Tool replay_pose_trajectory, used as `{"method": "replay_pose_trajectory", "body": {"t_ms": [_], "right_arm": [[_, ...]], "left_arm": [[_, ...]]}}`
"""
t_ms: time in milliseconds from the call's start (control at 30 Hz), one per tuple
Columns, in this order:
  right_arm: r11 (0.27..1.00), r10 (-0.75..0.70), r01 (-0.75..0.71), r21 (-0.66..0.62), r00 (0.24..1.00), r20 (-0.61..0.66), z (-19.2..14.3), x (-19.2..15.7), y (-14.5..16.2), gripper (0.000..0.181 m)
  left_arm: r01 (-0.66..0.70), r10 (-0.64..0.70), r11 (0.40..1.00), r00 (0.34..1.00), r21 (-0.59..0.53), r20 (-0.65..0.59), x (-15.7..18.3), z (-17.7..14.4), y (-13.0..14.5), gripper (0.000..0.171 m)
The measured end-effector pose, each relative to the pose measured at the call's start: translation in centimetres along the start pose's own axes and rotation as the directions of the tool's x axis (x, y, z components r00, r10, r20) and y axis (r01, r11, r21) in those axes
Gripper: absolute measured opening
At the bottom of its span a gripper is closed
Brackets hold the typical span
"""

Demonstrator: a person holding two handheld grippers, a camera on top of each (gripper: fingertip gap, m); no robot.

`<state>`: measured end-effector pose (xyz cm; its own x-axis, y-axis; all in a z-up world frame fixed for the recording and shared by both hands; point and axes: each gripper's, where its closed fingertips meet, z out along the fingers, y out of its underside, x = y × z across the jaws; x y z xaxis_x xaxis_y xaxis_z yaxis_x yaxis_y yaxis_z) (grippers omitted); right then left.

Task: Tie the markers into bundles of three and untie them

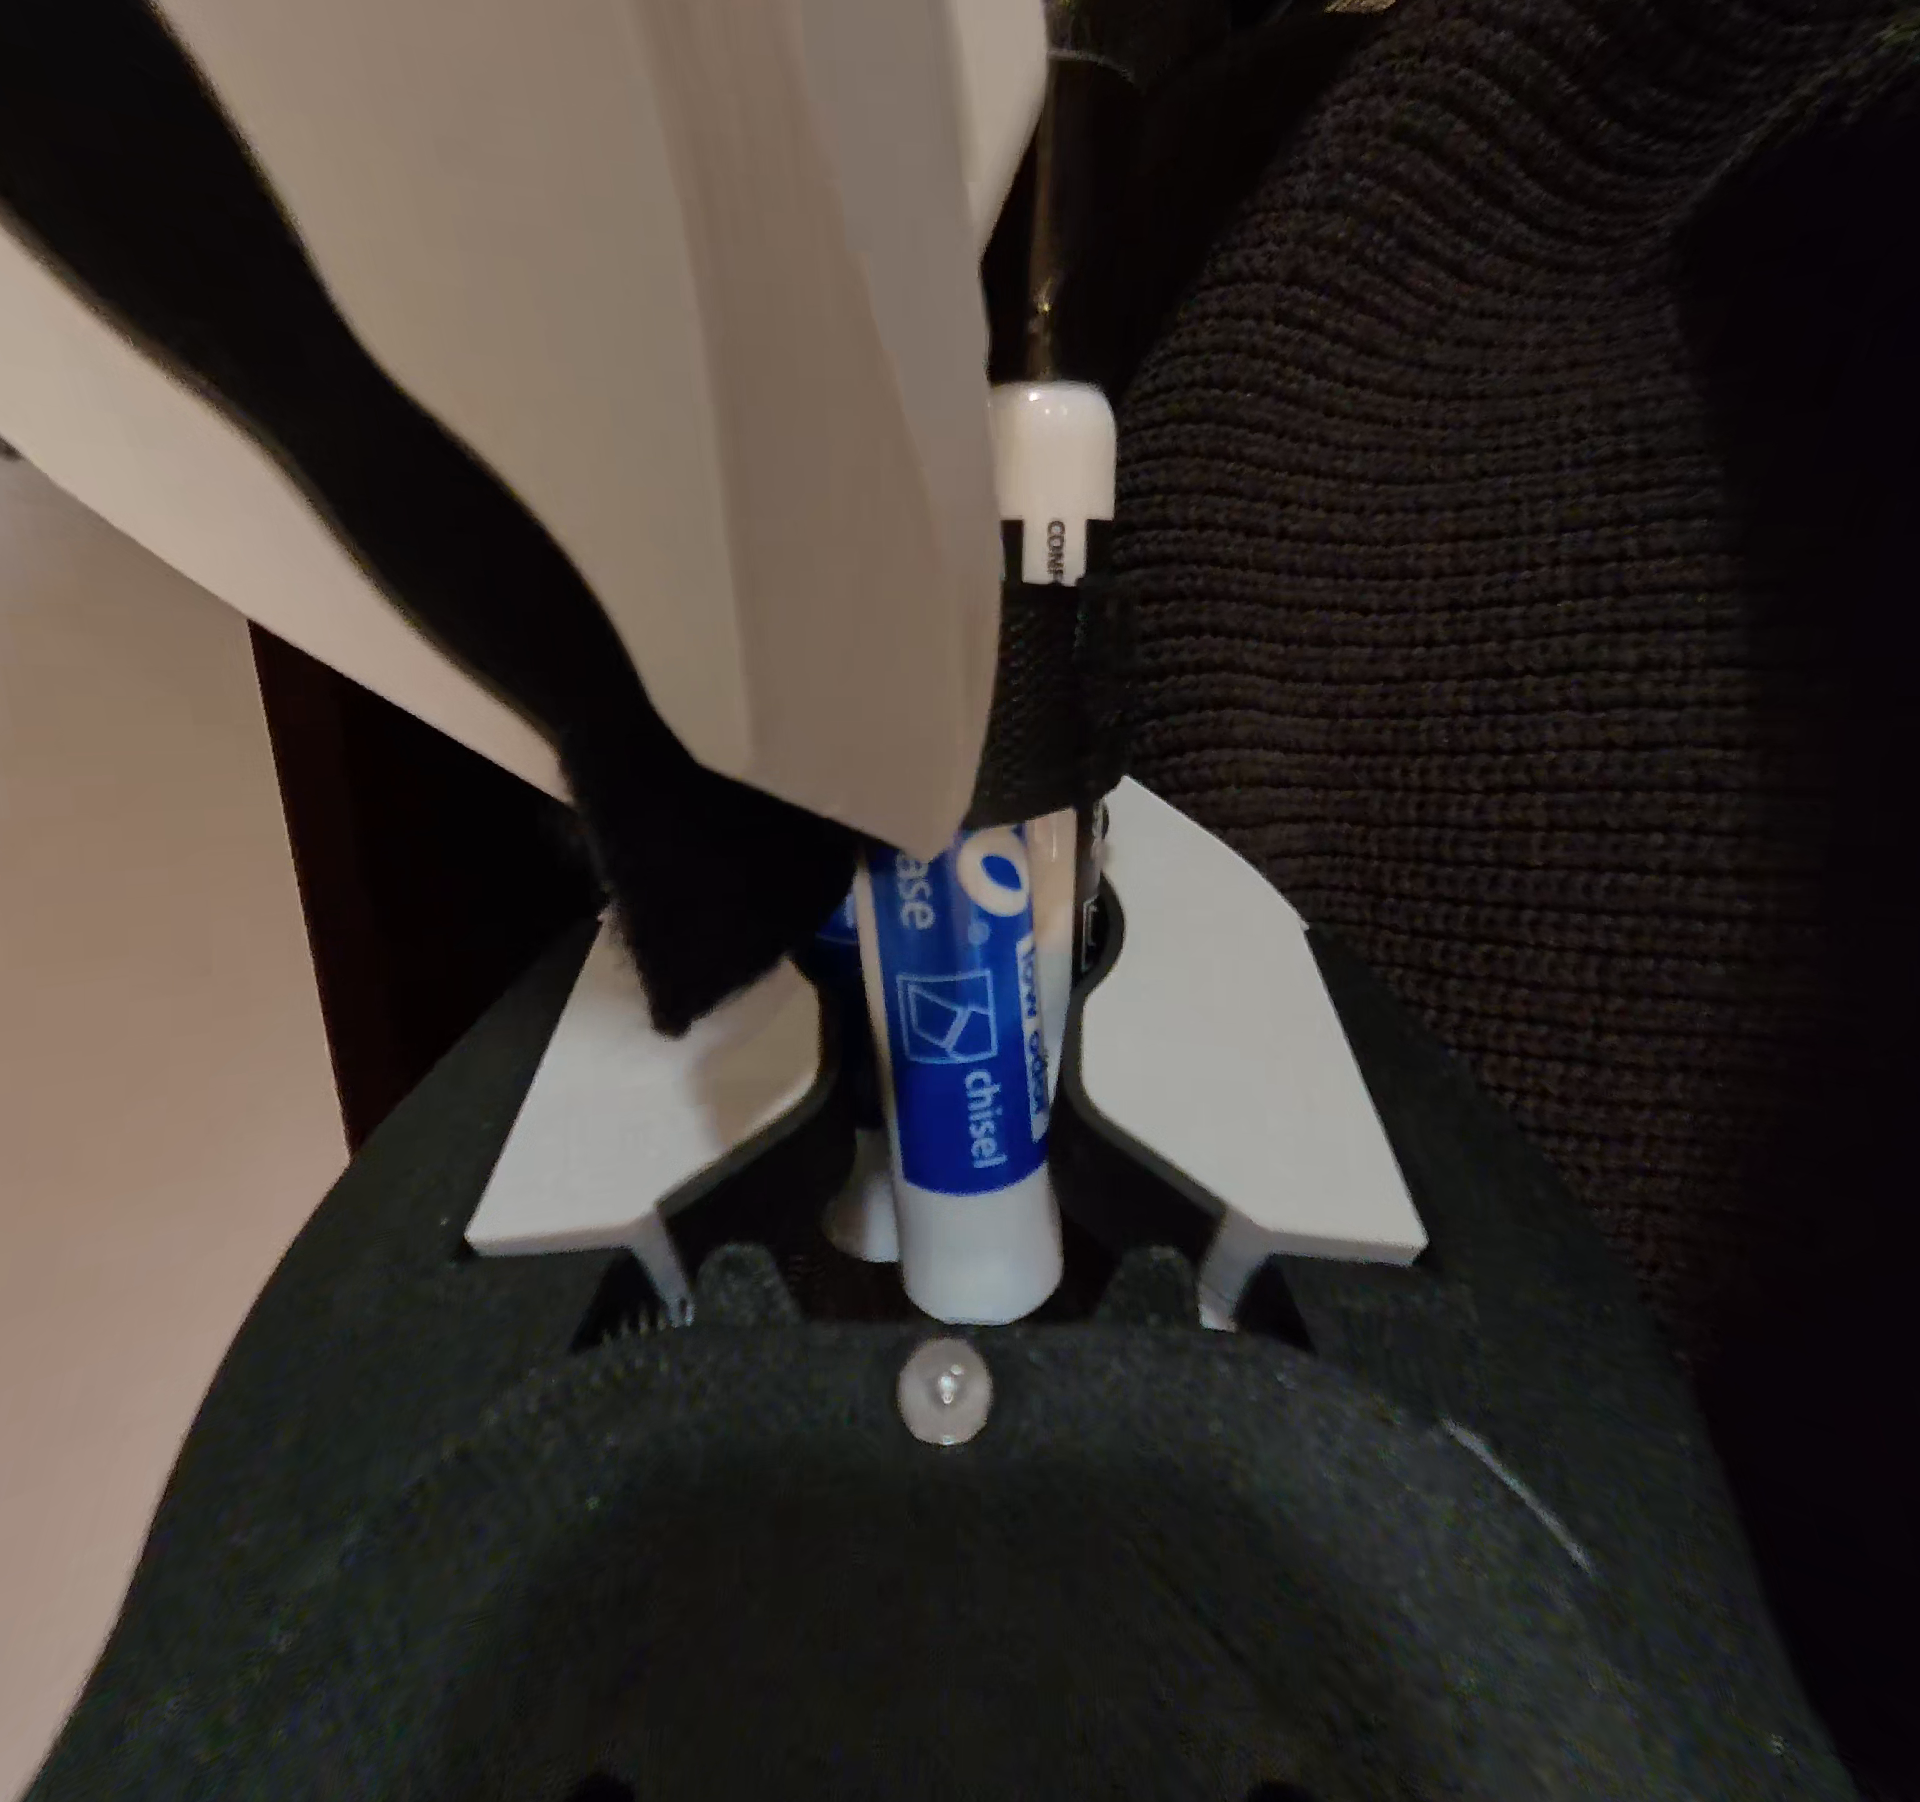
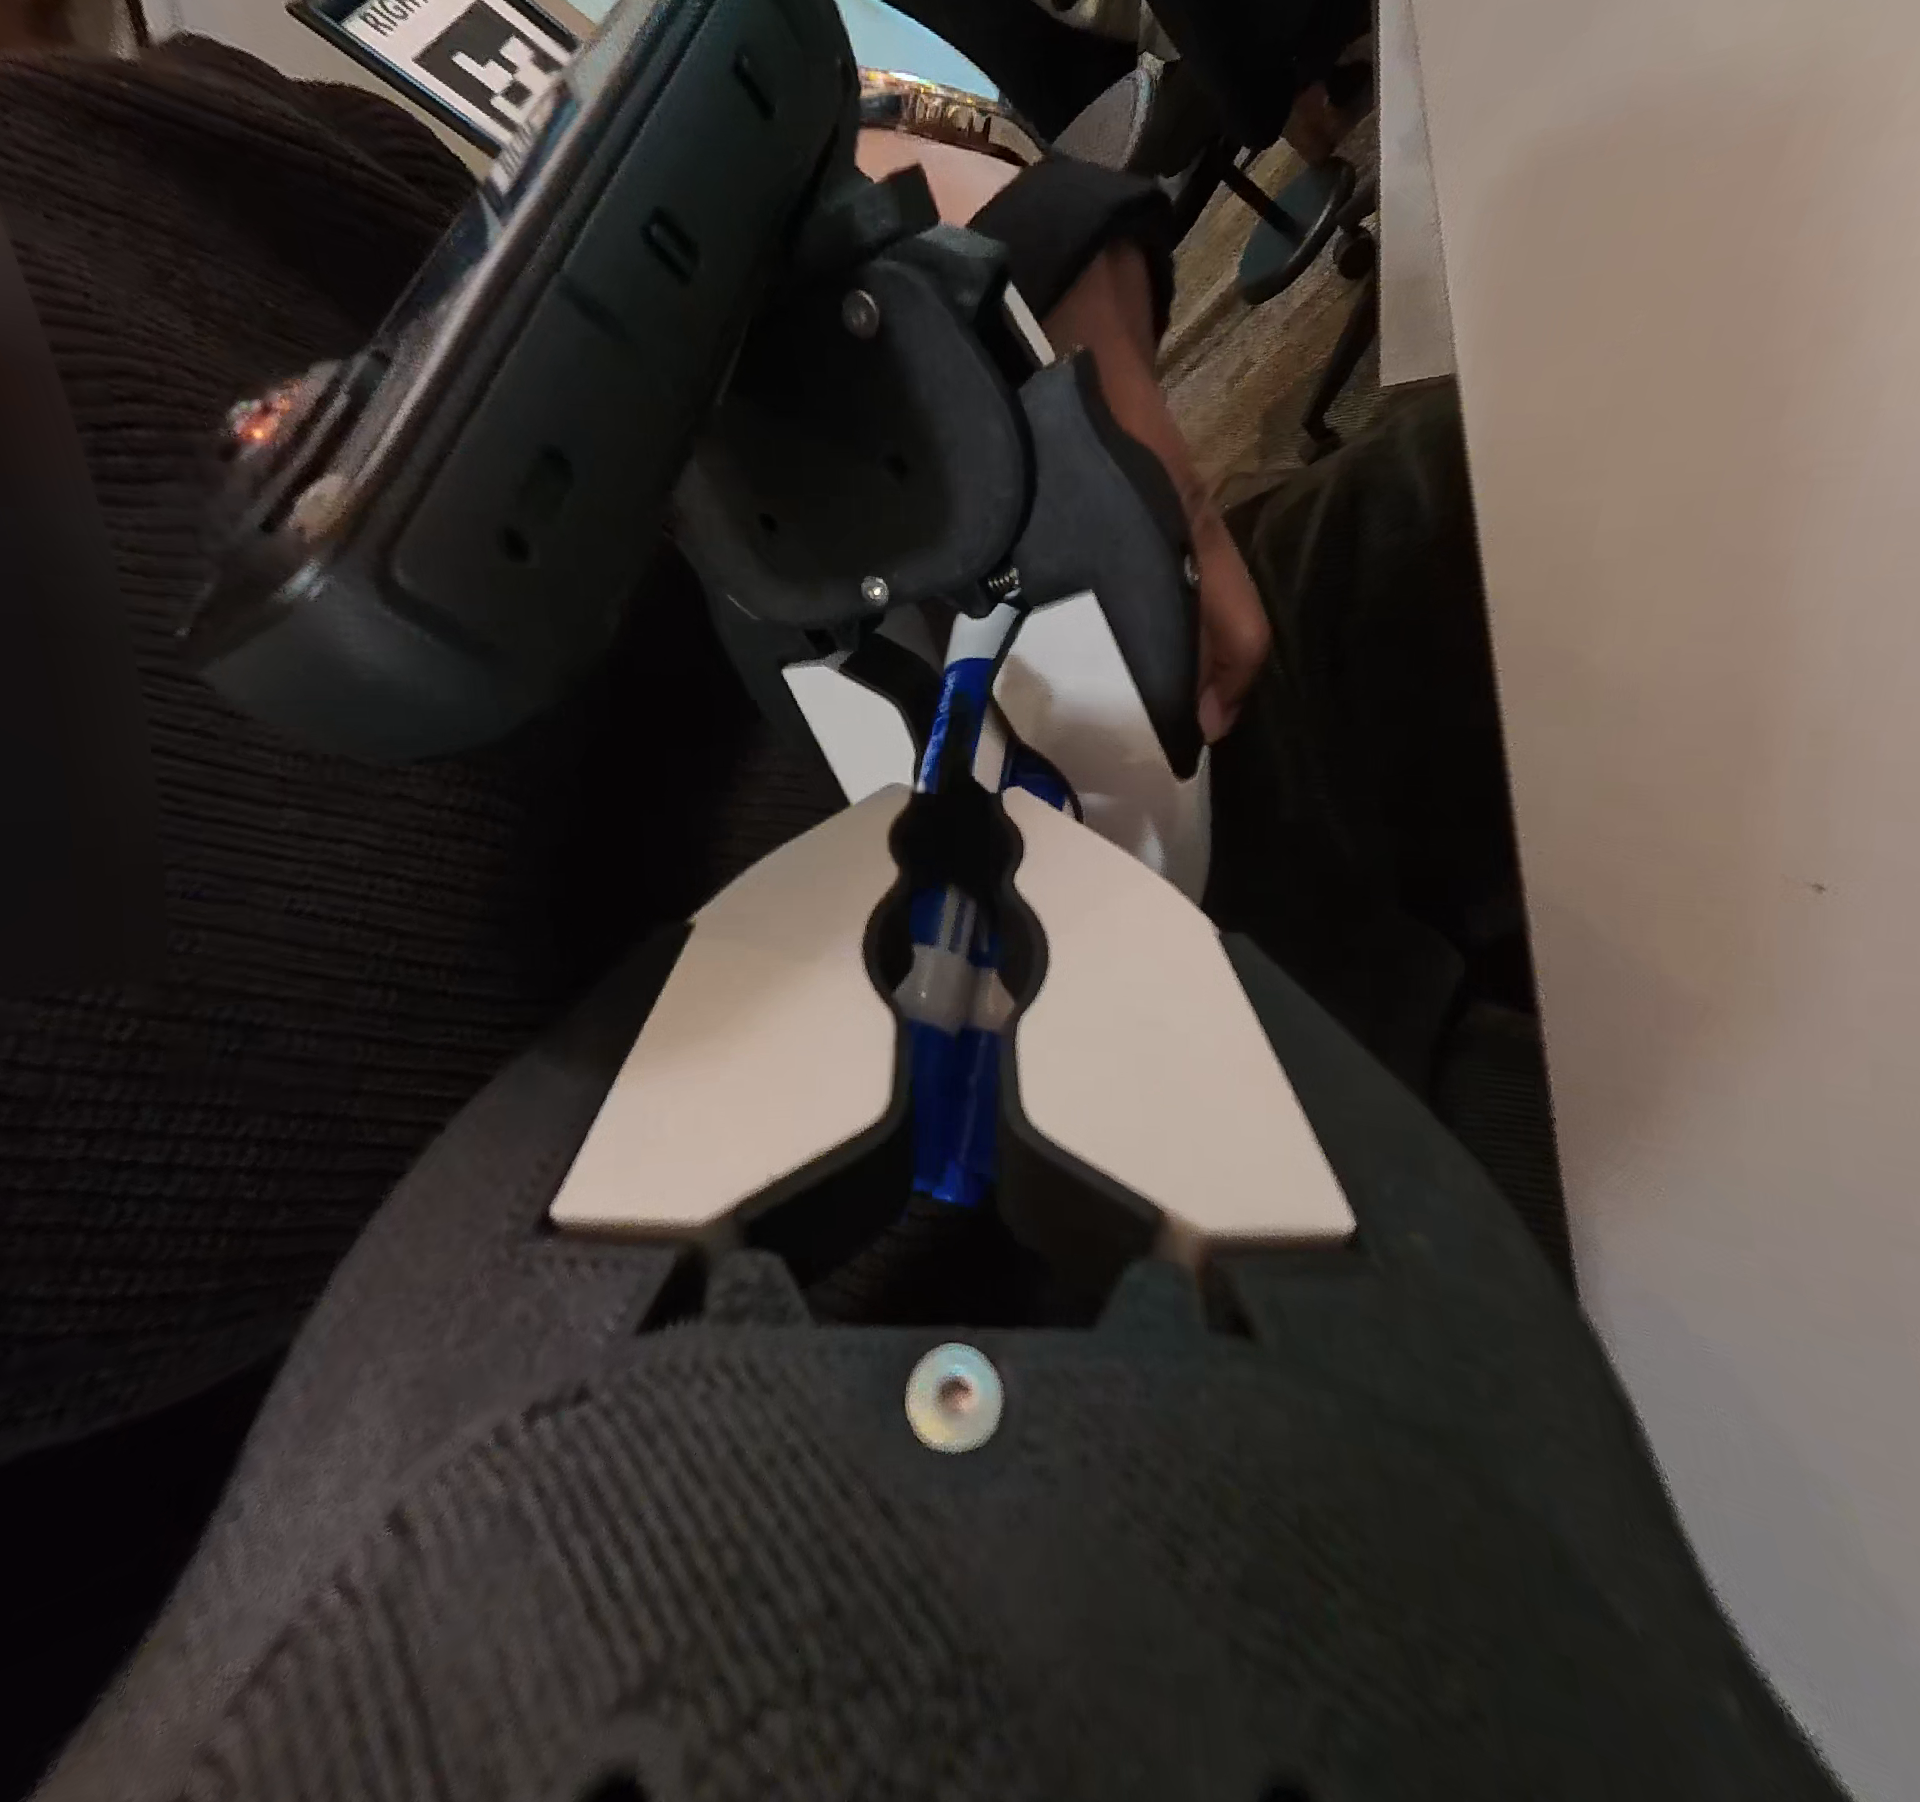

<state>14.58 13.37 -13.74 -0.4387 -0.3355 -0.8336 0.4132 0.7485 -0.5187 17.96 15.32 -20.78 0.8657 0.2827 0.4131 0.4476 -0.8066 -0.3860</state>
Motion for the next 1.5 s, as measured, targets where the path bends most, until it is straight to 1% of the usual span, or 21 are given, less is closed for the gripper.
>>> {"method": "replay_pose_trajectory", "body": {"t_ms": [133,233,367,533,600,667,700,833,900,1000,1100,1200,1267,1300,1400,1500], "right_arm": [[0.999,-0.032,0.031,-0.016,0.999,-0.044,0.1,0.3,0.0,0.006],[0.998,-0.057,0.055,-0.027,0.996,-0.069,0.2,0.4,0.0,0.005],[0.993,-0.119,0.116,-0.031,0.984,-0.135,0.4,0.6,-0.4,0.005],[0.989,-0.150,0.148,-0.022,0.975,-0.162,0.4,0.7,-0.9,0.005],[0.985,-0.169,0.170,-0.012,0.969,-0.179,0.2,0.7,-1.1,0.005],[0.983,-0.182,0.186,0.003,0.964,-0.194,-0.2,0.7,-1.6,0.005],[0.982,-0.184,0.191,0.017,0.962,-0.201,-0.4,0.7,-1.8,0.005],[0.976,-0.191,0.213,0.055,0.944,-0.270,-1.9,1.5,-2.6,0.004],[0.971,-0.189,0.224,0.079,0.932,-0.311,-3.0,2.1,-3.2,0.004],[0.962,-0.179,0.243,0.128,0.908,-0.380,-4.9,3.0,-4.1,0.004],[0.952,-0.151,0.262,0.162,0.855,-0.496,-7.2,4.6,-4.8,0.004],[0.937,-0.121,0.288,0.196,0.798,-0.590,-9.2,5.8,-5.5,0.004],[0.929,-0.118,0.313,0.199,0.759,-0.641,-10.0,6.3,-5.8,0.004],[0.925,-0.126,0.329,0.190,0.737,-0.664,-10.2,6.5,-5.9,0.004],[0.913,-0.162,0.373,0.165,0.704,-0.692,-10.0,6.4,-6.3,0.004],[0.914,-0.184,0.377,0.151,0.715,-0.674,-9.1,6.2,-6.2,0.004]], "left_arm": [[0.007,-0.007,1.000,1.000,-0.013,-0.006,0.0,0.0,0.3,0.047],[0.010,-0.010,1.000,1.000,-0.020,-0.001,0.0,-0.1,0.4,0.048],[0.016,-0.016,1.000,1.000,-0.027,0.015,-0.4,-0.4,0.8,0.047],[0.029,-0.029,0.999,0.999,-0.017,0.023,-0.7,-0.8,0.8,0.047],[0.044,-0.044,0.999,0.998,0.002,0.054,-1.3,-1.0,0.6,0.050],[0.077,-0.081,0.996,0.991,0.040,0.104,-2.3,-1.6,0.3,0.067],[0.093,-0.099,0.994,0.989,0.062,0.111,-2.6,-2.0,0.2,0.071],[0.145,-0.173,0.971,0.975,0.191,0.142,-4.3,-4.3,-0.5,0.081],[0.172,-0.219,0.946,0.964,0.274,0.150,-5.2,-6.0,-0.8,0.080],[0.208,-0.300,0.893,0.936,0.400,0.183,-7.3,-8.7,-0.8,0.080],[0.240,-0.392,0.825,0.895,0.512,0.211,-9.7,-10.8,-0.3,0.080],[0.270,-0.455,0.745,0.875,0.610,0.168,-11.0,-11.7,-0.4,0.078],[0.310,-0.491,0.705,0.862,0.638,0.124,-11.5,-11.5,-0.4,0.076],[0.326,-0.499,0.695,0.860,0.641,0.104,-11.6,-11.3,-0.4,0.076],[0.322,-0.487,0.699,0.868,0.639,0.095,-11.7,-10.6,-0.5,0.074],[0.273,-0.450,0.718,0.884,0.640,0.129,-11.5,-10.4,-0.7,0.074]]}}
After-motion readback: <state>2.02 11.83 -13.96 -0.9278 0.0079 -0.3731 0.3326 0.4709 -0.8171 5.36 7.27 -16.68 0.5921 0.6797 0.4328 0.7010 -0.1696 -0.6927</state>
